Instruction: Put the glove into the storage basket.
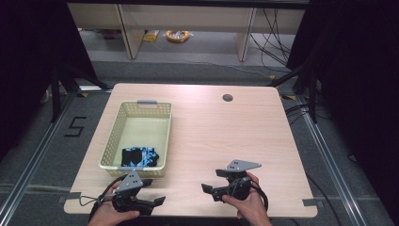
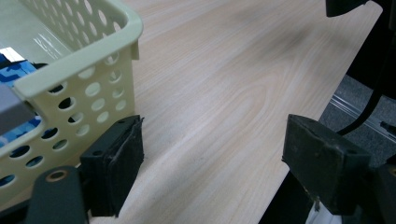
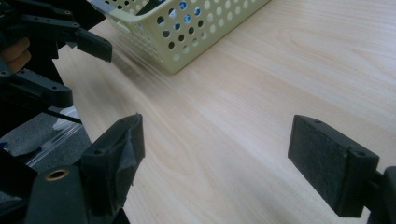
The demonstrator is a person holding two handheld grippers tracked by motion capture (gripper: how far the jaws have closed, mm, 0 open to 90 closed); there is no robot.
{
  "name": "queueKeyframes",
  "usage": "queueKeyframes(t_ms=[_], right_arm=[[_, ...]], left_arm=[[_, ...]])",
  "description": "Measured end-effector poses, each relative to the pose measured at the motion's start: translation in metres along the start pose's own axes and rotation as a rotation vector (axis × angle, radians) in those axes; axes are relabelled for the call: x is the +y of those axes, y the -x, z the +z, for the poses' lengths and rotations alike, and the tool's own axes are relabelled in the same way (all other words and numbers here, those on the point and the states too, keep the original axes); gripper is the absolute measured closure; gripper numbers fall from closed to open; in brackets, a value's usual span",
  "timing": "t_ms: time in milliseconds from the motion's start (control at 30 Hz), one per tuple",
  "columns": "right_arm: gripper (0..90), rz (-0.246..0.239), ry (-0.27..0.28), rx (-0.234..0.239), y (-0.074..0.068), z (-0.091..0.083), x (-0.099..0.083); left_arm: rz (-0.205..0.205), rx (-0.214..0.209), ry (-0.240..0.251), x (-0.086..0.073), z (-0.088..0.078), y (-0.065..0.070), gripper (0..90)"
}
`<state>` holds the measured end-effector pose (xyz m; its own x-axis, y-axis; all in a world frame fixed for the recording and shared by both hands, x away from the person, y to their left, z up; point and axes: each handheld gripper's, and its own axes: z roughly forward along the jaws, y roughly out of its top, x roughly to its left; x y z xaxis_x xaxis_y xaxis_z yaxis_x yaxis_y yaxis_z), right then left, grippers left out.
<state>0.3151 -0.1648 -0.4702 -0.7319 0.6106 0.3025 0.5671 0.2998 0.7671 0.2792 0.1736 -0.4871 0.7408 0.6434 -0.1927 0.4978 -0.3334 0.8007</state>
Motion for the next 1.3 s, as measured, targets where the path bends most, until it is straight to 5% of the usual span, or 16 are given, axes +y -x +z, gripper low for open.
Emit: queueKeyframes(t_ms=[67, 100, 200, 300, 433, 467, 567, 733, 1000, 1133, 1300], right_arm=[[19.5, 0.025, -0.014, -0.004, -0.005, -0.001, -0.003], [19.6, -0.011, -0.001, 0.000, -0.003, 0.001, -0.004], [19.6, -0.031, -0.020, -0.009, -0.004, 0.001, -0.008], [19.6, 0.004, -0.047, 0.001, -0.008, 0.001, -0.014], [19.4, -0.037, -0.068, 0.001, -0.007, 0.002, -0.020], [19.4, -0.056, -0.075, -0.006, -0.008, 0.003, -0.022], [19.3, -0.078, -0.104, -0.037, -0.011, 0.002, -0.025], [20.1, -0.120, -0.094, -0.053, -0.013, 0.000, -0.030], [19.5, -0.087, -0.108, -0.087, -0.012, -0.005, -0.038], [19.2, -0.109, -0.114, -0.070, -0.010, -0.004, -0.039], [19.2, -0.117, -0.133, -0.095, -0.011, -0.003, -0.039]], left_arm=[[0.029, -0.003, -0.017, -0.002, 0.001, -0.001, 19.8], [0.010, -0.007, -0.009, -0.004, 0.003, 0.001, 19.8], [0.049, 0.003, -0.054, -0.006, 0.003, 0.001, 19.9], [0.070, 0.010, -0.075, -0.009, 0.004, 0.003, 19.9], [0.072, 0.010, -0.087, -0.011, 0.004, 0.005, 19.9], [0.112, 0.021, -0.099, -0.011, 0.004, 0.003, 19.9], [0.081, 0.015, -0.095, -0.014, 0.005, 0.005, 19.9], [0.107, 0.017, -0.128, -0.018, 0.006, 0.007, 20.2], [0.111, 0.023, -0.148, -0.024, 0.009, 0.013, 20.1], [0.133, 0.024, -0.148, -0.023, 0.008, 0.011, 20.1], [0.109, 0.038, -0.149, -0.024, 0.010, 0.011, 20.1]])
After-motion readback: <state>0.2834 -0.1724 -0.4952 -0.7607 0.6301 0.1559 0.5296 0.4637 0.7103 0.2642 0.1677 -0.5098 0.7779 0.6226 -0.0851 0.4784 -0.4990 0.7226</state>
